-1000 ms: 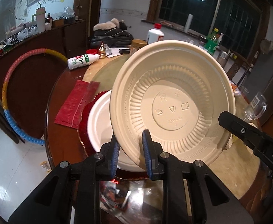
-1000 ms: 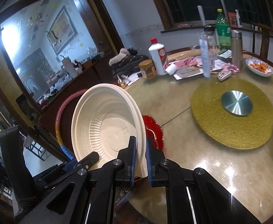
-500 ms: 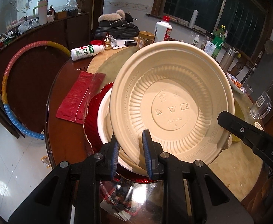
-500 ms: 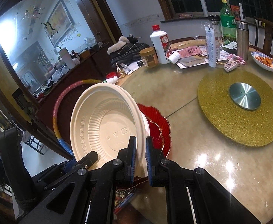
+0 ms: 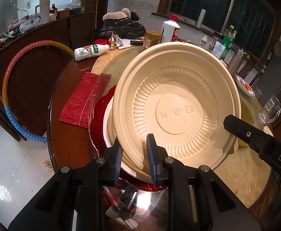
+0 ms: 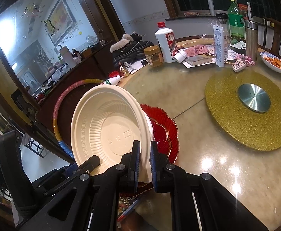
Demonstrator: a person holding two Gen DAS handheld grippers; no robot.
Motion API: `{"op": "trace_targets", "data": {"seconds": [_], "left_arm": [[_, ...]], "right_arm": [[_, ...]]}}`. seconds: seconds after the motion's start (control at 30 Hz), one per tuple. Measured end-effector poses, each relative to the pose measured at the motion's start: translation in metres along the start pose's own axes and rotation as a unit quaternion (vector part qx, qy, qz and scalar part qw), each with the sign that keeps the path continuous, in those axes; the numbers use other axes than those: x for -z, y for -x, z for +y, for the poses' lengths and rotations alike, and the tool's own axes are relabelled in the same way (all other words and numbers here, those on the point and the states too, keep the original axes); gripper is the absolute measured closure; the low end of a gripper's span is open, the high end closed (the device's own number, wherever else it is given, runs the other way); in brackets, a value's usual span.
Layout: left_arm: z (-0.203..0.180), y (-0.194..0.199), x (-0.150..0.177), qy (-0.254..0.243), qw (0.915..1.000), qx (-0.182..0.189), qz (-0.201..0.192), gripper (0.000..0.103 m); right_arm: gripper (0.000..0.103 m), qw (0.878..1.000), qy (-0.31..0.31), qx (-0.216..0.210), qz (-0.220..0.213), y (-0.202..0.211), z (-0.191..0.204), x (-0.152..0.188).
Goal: Organize plates and bowls
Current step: 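Bring the cream bowl over the red stack and tilt it level, then lower the cream bowl into the stack and open both tools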
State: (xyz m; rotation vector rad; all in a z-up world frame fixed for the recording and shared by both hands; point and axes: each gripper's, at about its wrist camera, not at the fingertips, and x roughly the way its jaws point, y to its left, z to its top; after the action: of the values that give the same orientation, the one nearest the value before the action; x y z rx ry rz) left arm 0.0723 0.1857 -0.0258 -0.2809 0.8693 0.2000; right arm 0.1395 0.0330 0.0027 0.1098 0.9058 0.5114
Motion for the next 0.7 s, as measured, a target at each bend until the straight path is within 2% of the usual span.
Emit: {"op": "trace_targets", "data": {"seconds": [0.33,0.43,0.5,0.57,0.63,0.7], "left_arm": [[-0.001,-0.004,-0.006,0.000,0.9999,-0.012,0.007,0.081],[0.000,-0.002,-0.007,0.007,0.9999,-0.008,0.003,0.078],[0.001,0.001,-0.008,0.013,0.9999,-0.008,-0.001,0.074],[0.003,0.006,-0.008,0.020,0.9996,-0.015,-0.016,0.058],[0.003,0.012,-0.009,0.024,0.9989,-0.023,-0.034,0.053],[0.005,0.016,-0.010,0.029,0.9985,-0.022,-0.042,0.052]], "right_arm": [[0.092,1.000,-0.004,-0.003,0.013,-0.010,-0.001,-0.007],[0.088,1.000,-0.010,-0.008,0.021,-0.016,-0.003,-0.009],[0.088,1.000,-0.014,-0.013,0.024,-0.019,-0.005,-0.009],[0.087,1.000,-0.016,-0.015,0.021,-0.019,-0.006,-0.010],[0.086,1.000,-0.016,-0.016,0.016,-0.017,-0.007,-0.010],[0.075,0.999,-0.022,-0.024,0.013,-0.015,-0.009,-0.011]]}}
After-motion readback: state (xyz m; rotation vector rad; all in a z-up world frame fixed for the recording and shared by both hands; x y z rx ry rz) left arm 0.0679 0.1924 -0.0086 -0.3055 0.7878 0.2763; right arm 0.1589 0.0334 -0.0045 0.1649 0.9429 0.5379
